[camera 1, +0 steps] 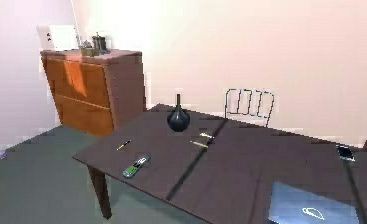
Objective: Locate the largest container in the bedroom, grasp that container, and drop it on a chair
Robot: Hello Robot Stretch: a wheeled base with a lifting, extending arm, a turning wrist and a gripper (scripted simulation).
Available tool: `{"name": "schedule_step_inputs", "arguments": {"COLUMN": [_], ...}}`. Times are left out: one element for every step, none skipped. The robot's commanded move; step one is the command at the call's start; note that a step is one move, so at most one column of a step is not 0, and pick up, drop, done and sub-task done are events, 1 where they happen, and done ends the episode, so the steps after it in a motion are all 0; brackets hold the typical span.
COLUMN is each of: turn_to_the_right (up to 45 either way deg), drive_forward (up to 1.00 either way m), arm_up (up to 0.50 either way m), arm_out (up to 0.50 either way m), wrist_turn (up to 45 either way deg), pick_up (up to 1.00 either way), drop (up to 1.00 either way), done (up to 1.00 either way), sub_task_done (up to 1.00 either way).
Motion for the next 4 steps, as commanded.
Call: {"name": "schedule_step_inputs", "arguments": {"turn_to_the_right": [-45.0,-21.0,0.0,-6.0], "drive_forward": [0.00,0.00,1.00,0.00], "arm_up": [0.00,0.00,0.00,0.00], "arm_out": [0.00,0.00,0.00,0.00], "wrist_turn": [0.0,0.0,0.0,0.0], "pick_up": [0.00,0.00,0.00,0.00], "drop": [0.00,0.00,0.00,0.00], "done": [0.00,0.00,0.00,0.00], "sub_task_done": [0.00,0.00,0.00,0.00]}}
